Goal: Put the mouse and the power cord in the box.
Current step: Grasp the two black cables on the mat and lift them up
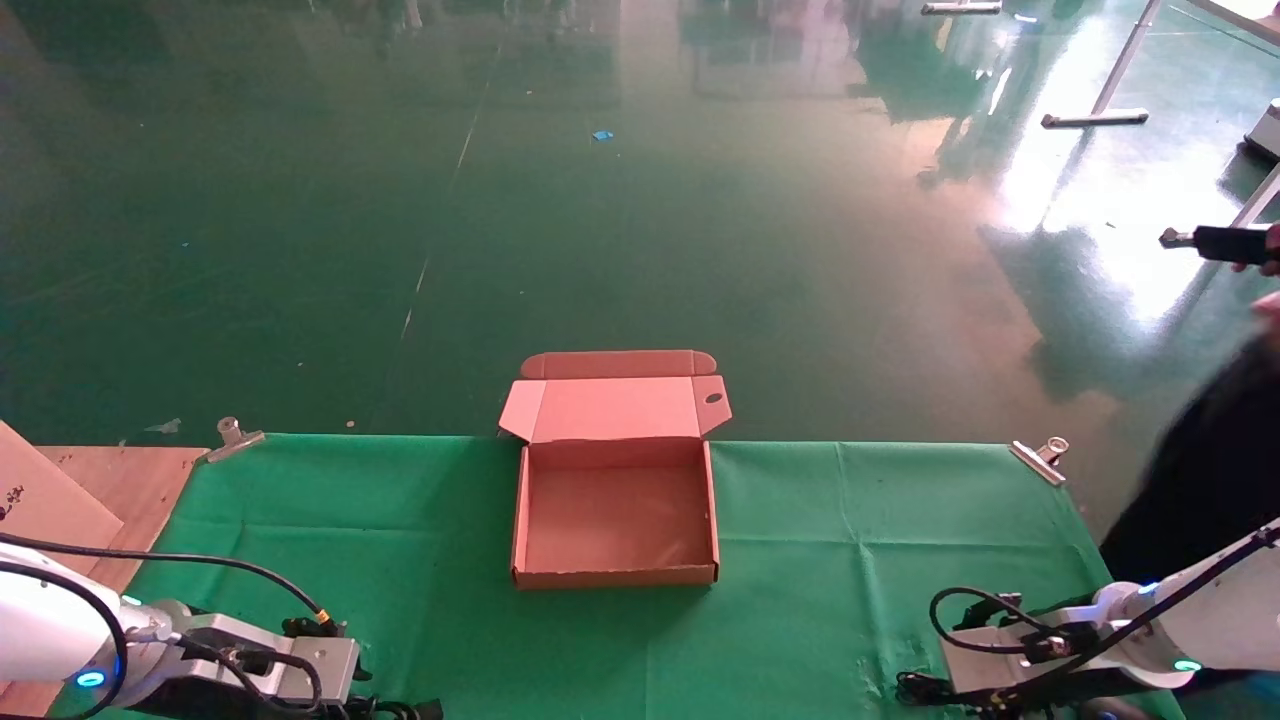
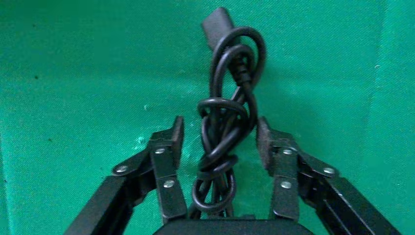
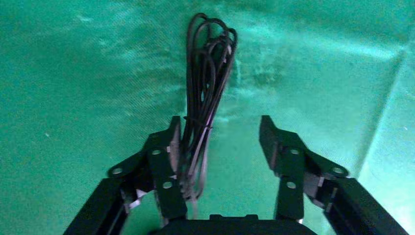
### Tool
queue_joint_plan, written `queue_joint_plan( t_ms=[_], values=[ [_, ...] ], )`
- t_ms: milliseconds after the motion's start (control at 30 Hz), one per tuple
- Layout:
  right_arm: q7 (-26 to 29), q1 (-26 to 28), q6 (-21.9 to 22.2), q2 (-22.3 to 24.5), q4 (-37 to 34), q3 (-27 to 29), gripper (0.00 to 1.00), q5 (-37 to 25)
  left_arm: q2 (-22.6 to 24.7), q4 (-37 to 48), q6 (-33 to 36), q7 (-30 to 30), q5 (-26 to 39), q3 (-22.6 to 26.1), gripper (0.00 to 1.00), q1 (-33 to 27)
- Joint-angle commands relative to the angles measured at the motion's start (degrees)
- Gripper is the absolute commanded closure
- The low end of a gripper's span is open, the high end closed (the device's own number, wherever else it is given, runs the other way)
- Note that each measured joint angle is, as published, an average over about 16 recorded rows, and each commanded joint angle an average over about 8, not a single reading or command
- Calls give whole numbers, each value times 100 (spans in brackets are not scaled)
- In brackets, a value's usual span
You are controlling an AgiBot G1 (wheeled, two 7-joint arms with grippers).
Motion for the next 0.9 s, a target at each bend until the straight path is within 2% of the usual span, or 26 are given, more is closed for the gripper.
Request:
queue_joint_plan(
  t_ms=[33,600,900],
  values=[
    [-7,15,0,18,-11,7,100,10,-2,11,5,7,-8,-5,100,0],
    [-91,-25,-133,81,-46,63,100,91,-23,43,78,124,-22,-16,100,77],
    [-164,133,-350,173,0,166,100,239,-130,-24,318,232,-73,-52,100,-148]
  ],
)
